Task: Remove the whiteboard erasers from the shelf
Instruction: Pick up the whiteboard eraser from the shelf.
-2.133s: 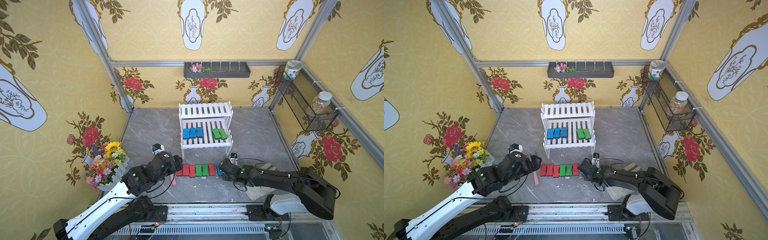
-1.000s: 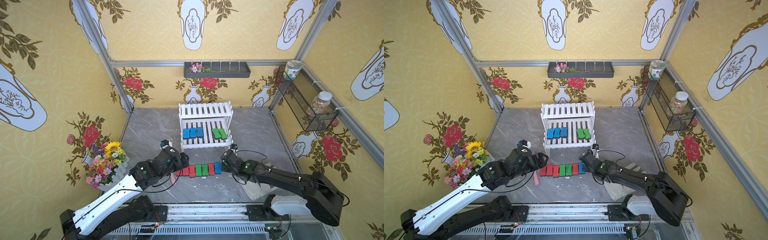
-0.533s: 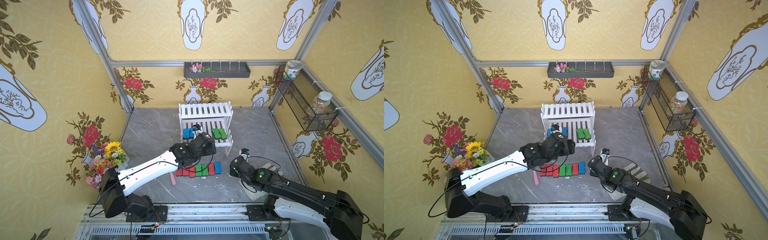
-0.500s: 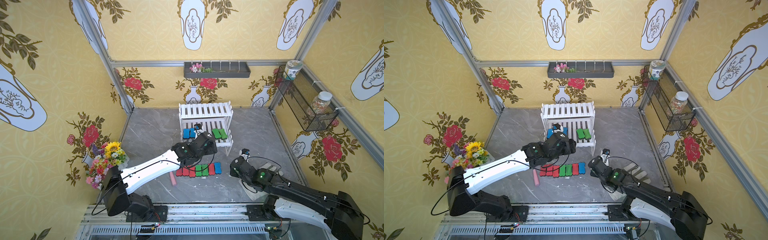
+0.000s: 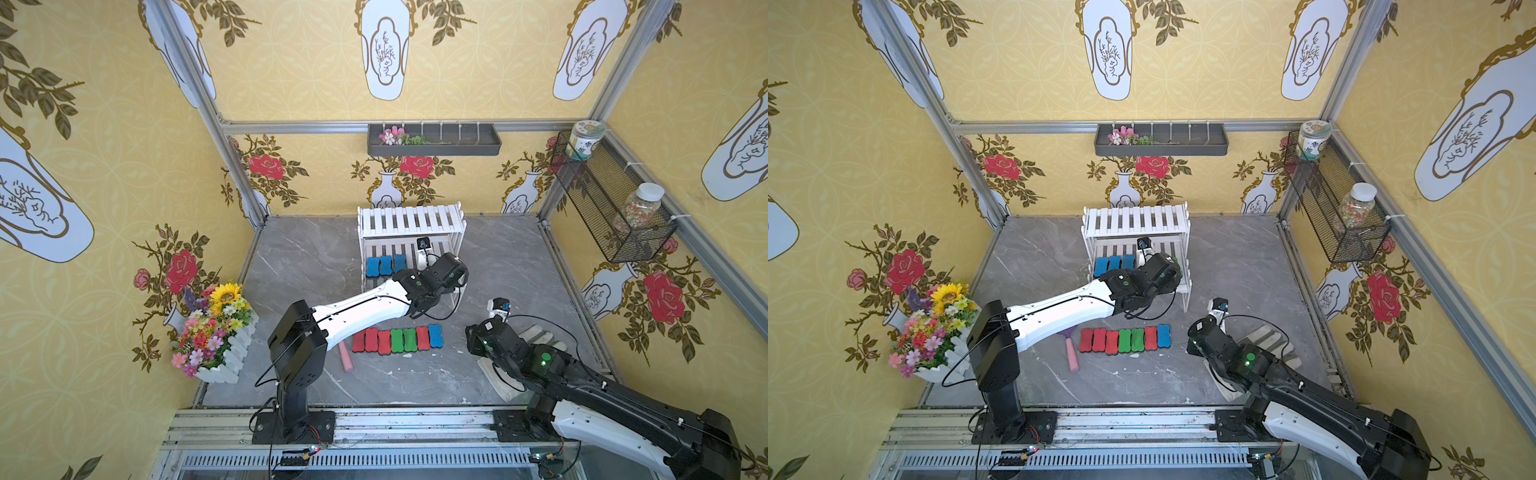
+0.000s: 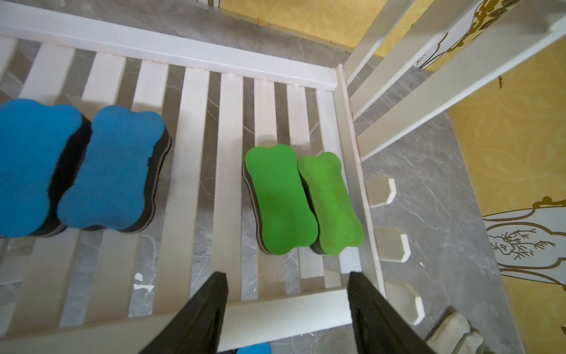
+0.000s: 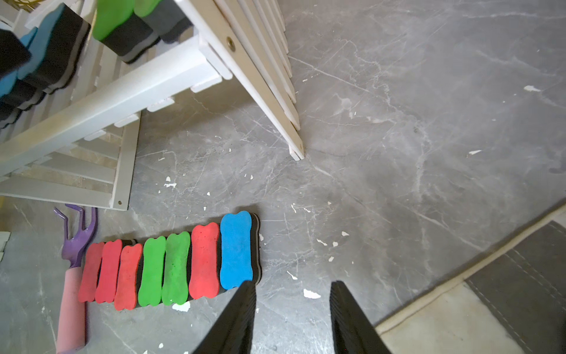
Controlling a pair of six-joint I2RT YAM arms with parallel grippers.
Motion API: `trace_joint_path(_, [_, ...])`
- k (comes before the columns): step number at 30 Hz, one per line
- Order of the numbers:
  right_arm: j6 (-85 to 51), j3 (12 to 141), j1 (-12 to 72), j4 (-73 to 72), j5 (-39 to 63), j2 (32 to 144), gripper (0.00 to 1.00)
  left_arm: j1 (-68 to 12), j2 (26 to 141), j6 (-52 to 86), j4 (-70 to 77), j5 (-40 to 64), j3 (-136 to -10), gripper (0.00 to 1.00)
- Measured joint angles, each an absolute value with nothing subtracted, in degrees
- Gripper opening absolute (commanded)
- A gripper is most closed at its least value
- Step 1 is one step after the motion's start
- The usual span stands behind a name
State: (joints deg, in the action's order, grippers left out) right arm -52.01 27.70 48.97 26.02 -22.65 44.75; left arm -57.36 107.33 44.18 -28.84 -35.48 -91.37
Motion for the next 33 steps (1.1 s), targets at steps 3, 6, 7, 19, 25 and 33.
trace_joint_path(3, [-51.75,27.31,48.97,27.09,-22.55,43.51,0.45,-56.9,109.23,44.23,-29.45,-34.98,-93.71,0.66])
trace_joint_path(6, [-51.03,27.16,48.86,27.49,-22.52,42.68,0.45,-56.47,111.44,45.04,-30.61,-34.83,-96.38,0.64])
trace_joint_path(7, [-50.94,27.07,48.86,27.57,-22.55,42.35,0.45,-56.25,111.96,45.04,-31.18,-34.74,-96.9,0.63])
trace_joint_path(19, [-50.61,26.3,48.64,28.64,-22.63,39.97,0.45,-54.94,117.34,45.5,-36.25,-34.3,-102.59,0.45])
trace_joint_path(25, [-50.63,26.26,48.58,28.71,-22.65,39.72,0.45,-53.87,115.5,47.75,-36.88,-34.7,-100.31,0.41])
trace_joint_path(33, [-50.74,26.28,48.47,28.75,-22.74,38.98,0.45,-53.76,112.2,47.22,-38.17,-34.02,-97.3,0.63])
